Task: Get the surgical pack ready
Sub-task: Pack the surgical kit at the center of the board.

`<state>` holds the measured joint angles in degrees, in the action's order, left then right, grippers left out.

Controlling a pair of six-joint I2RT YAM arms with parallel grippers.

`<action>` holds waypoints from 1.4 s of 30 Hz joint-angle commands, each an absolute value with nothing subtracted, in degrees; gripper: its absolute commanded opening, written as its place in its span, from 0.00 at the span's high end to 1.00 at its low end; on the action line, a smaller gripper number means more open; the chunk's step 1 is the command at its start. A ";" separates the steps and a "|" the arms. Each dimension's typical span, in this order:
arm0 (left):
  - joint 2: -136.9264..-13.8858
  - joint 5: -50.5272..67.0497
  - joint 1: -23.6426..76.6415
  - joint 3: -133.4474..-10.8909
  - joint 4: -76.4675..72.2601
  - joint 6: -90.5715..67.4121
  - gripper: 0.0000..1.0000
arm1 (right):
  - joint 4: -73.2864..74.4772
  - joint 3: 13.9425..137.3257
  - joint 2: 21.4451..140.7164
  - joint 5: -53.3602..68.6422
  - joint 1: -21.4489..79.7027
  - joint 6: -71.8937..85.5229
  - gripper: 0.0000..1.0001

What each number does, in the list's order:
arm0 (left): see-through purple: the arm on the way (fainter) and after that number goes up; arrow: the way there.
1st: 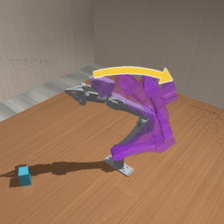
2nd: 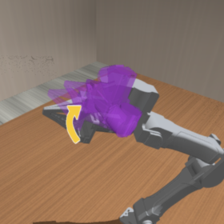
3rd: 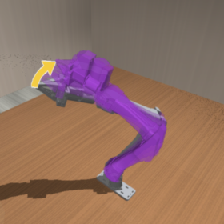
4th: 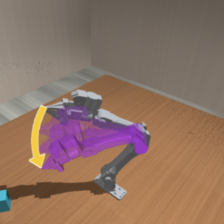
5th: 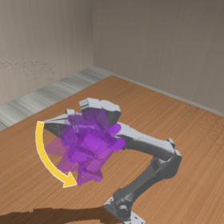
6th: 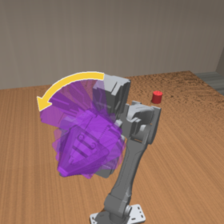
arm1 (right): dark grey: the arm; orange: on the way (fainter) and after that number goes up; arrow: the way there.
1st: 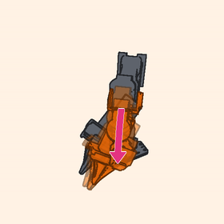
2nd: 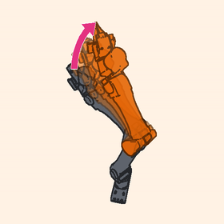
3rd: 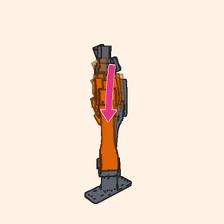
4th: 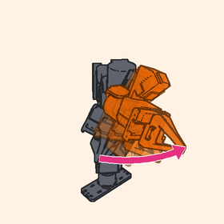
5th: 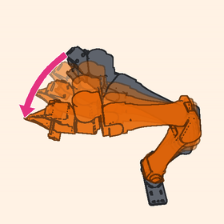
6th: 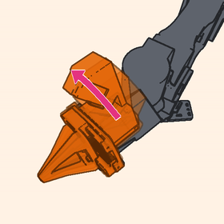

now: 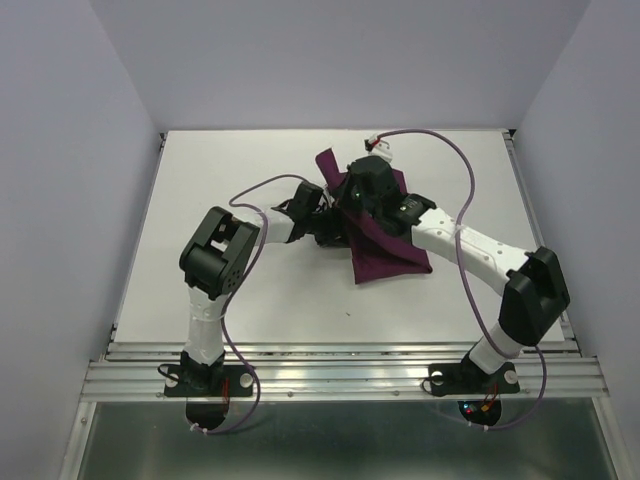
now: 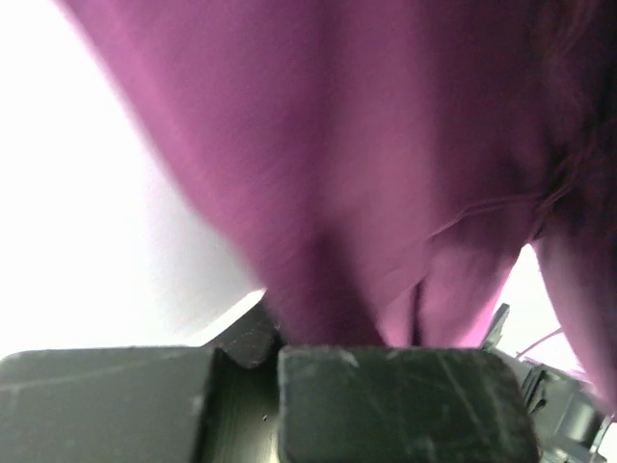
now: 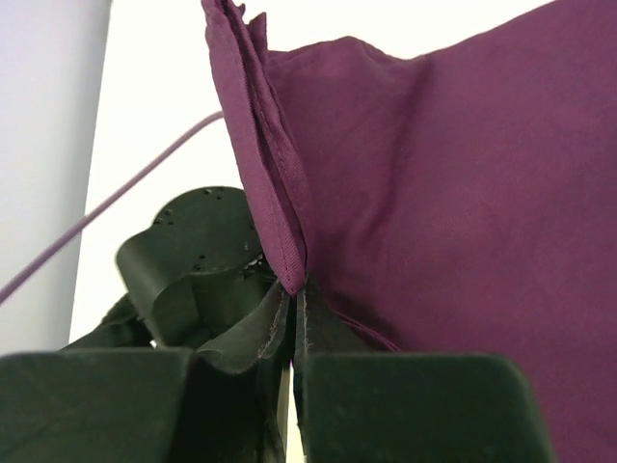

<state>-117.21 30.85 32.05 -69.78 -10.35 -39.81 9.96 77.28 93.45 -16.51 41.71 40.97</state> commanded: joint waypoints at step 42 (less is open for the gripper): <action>-84.82 31.29 1.49 -57.48 3.25 -28.74 0.77 | 9.57 60.91 84.48 -14.10 57.22 28.32 0.33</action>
